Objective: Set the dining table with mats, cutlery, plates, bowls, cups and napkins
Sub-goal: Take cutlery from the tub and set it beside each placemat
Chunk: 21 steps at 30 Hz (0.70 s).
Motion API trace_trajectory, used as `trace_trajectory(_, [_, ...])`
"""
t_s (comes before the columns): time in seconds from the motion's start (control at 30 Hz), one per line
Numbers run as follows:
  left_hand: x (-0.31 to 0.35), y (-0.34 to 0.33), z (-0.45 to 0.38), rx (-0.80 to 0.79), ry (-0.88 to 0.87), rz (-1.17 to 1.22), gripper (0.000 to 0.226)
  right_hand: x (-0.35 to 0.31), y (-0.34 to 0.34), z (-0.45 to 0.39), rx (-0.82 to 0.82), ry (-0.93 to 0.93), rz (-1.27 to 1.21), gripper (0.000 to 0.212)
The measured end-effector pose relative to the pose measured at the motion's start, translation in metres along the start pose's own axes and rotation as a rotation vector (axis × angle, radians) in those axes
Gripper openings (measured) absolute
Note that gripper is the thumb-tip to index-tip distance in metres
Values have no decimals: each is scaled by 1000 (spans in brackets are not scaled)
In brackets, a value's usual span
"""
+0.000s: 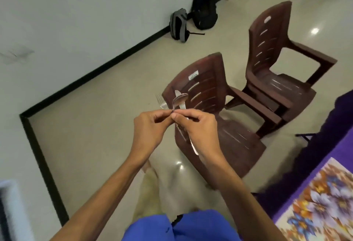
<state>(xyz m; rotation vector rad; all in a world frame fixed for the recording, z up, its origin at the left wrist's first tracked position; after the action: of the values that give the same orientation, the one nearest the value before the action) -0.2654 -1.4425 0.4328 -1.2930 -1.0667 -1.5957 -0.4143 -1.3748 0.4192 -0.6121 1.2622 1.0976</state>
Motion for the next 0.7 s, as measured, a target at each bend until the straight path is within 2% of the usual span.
trace_trajectory(0.27, [45,90,-243,-144,-202,-115,16,-78,-121,-195,257,-126,-303,21])
trace_trajectory(0.4, [72,98,-344,-269,-219,-90,16,-119,-140,-270,409,-145,-344,18])
trace_trajectory(0.5, [78,91,-431,-346,-142,-23,18,-144,-138,-340,478,-97,-263,18])
trace_trajectory(0.57, [75,83,-484,-391,-55,34,22,-153,-135,-386,448,-57,-236,23])
trace_trajectory(0.7, [71,59,-602,-429,148,201,30,-157,-118,-492,415,-99,-418,37])
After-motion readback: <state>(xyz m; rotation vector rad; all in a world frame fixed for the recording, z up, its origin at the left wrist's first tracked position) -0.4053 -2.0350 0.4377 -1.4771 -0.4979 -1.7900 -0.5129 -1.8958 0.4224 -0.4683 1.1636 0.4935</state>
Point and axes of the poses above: each hand's wrist, its own z-axis away from the middle knuckle, its own y-axis out of the back of the hand, x = y × z, the point moved 8 cm from there along -z, towards the middle knuckle, and after that the axes turned 14 degrees about z, right-handed, at the moved point
